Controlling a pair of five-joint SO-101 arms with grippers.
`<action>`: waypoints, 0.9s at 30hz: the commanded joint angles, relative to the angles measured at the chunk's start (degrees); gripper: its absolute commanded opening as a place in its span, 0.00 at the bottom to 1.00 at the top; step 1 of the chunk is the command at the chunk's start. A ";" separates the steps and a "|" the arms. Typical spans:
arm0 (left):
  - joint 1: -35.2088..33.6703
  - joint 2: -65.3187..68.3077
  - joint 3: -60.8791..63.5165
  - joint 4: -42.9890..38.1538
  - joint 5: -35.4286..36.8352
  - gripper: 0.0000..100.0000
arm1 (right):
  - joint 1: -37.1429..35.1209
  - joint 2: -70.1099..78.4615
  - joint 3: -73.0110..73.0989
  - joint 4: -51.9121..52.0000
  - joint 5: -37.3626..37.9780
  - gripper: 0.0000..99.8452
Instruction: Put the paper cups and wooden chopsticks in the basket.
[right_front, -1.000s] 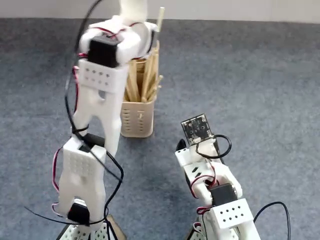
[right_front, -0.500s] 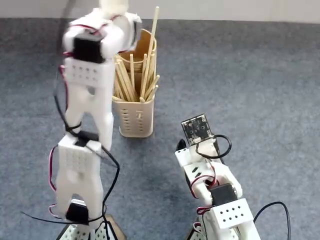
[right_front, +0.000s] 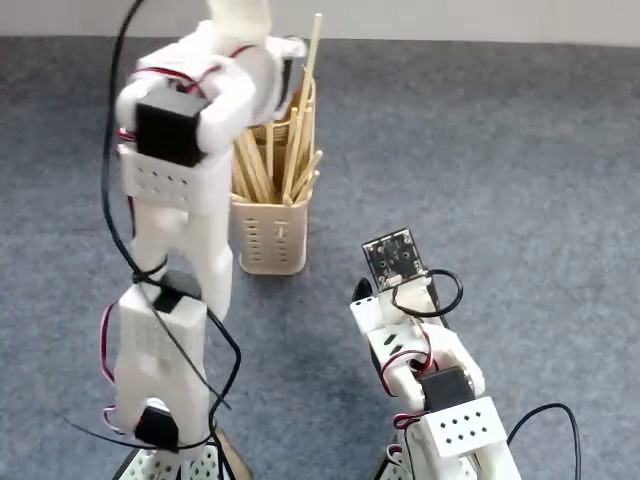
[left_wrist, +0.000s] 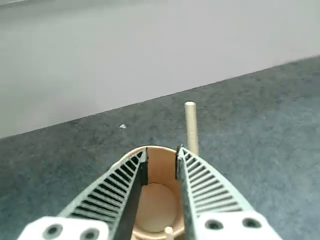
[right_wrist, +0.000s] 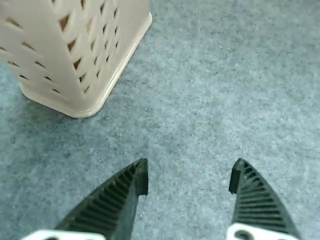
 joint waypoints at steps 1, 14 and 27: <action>-3.21 -2.51 -1.89 0.00 0.09 0.13 | 0.66 -0.57 -0.22 -0.92 0.44 0.27; -31.60 -19.21 -2.24 6.24 -4.13 0.13 | 7.34 -5.93 -25.89 21.85 0.44 0.27; -24.22 -69.23 90.07 0.09 -4.57 0.09 | 6.99 -25.27 -0.04 21.41 0.53 0.27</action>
